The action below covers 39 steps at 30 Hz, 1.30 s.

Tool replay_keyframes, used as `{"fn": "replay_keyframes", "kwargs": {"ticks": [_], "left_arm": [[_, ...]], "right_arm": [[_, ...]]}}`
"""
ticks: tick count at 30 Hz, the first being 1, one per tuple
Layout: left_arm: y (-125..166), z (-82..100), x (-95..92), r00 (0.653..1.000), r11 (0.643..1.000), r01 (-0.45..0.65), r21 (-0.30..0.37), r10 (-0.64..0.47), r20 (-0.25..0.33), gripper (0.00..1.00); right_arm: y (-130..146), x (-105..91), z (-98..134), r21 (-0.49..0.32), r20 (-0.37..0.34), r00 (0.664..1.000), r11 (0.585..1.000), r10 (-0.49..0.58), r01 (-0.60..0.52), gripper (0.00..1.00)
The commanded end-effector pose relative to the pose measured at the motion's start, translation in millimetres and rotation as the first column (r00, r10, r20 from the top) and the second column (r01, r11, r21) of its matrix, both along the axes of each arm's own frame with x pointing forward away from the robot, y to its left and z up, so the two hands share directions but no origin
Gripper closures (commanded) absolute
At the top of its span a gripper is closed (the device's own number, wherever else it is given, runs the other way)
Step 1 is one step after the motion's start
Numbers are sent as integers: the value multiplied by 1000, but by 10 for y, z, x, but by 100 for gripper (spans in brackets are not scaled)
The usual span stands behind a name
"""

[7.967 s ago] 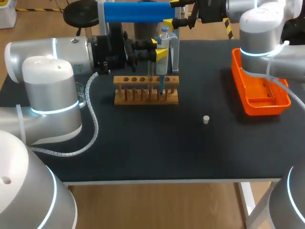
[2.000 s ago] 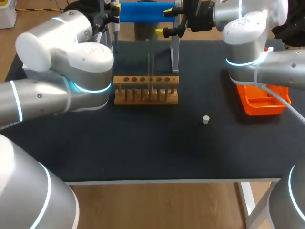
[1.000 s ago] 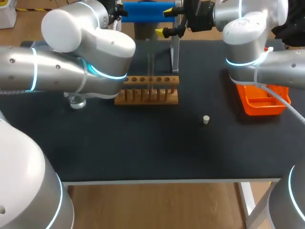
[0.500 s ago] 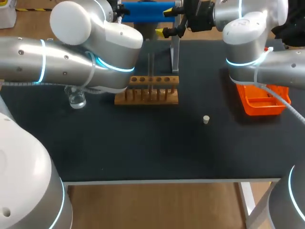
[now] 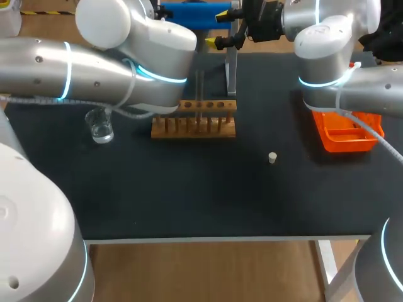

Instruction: Invert the test tube, pick up the pipette, mount the tip to pipette, aspirate from beaker and dispense into the tube, eject the tip, return the pipette, and cap with the stopper.

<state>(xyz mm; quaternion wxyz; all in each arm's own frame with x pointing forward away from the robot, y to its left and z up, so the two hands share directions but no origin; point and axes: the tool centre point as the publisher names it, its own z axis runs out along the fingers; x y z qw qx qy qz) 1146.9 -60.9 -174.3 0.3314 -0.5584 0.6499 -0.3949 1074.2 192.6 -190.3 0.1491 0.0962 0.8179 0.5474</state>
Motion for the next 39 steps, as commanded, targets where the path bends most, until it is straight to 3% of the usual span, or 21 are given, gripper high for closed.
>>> {"fn": "replay_keyframes", "kwargs": {"ticks": [1,39], "left_arm": [[-27,22,48,1000,1000,-12,8,12,-24,100],[6,-143,106,990,999,-45,26,48,-131,100]], "right_arm": [[0,8,5,-3,-3,1000,1000,2,-2,0],[0,8,5,-3,-3,1000,1000,2,-2,0]]}}
